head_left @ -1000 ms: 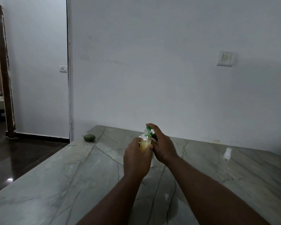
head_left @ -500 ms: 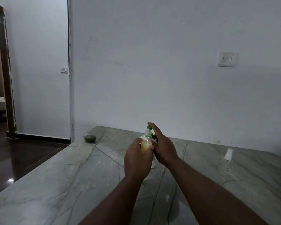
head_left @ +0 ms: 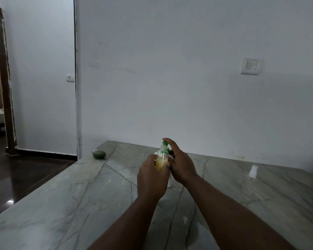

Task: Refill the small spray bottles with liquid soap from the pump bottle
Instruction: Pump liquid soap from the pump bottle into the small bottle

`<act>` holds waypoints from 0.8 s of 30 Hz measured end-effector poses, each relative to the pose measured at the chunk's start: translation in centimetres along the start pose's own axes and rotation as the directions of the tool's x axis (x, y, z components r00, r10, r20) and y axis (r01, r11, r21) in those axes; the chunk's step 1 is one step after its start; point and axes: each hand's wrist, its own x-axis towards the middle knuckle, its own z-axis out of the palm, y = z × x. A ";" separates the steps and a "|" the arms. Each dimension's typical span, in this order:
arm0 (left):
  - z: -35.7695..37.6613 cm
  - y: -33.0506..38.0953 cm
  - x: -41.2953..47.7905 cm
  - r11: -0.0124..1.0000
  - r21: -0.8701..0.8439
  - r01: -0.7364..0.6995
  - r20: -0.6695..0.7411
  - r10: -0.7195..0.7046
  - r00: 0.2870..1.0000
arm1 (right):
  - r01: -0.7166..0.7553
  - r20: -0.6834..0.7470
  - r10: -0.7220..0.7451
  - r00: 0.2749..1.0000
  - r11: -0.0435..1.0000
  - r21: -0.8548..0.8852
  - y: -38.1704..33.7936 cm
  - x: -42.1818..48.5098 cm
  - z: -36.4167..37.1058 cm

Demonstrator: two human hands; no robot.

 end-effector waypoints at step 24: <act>0.0 -0.1 0.0 1.000 0.002 -0.004 -0.006 0.004 1.000 | -0.002 -0.002 0.002 1.000 1.000 -0.024 0.1 0.0 -0.1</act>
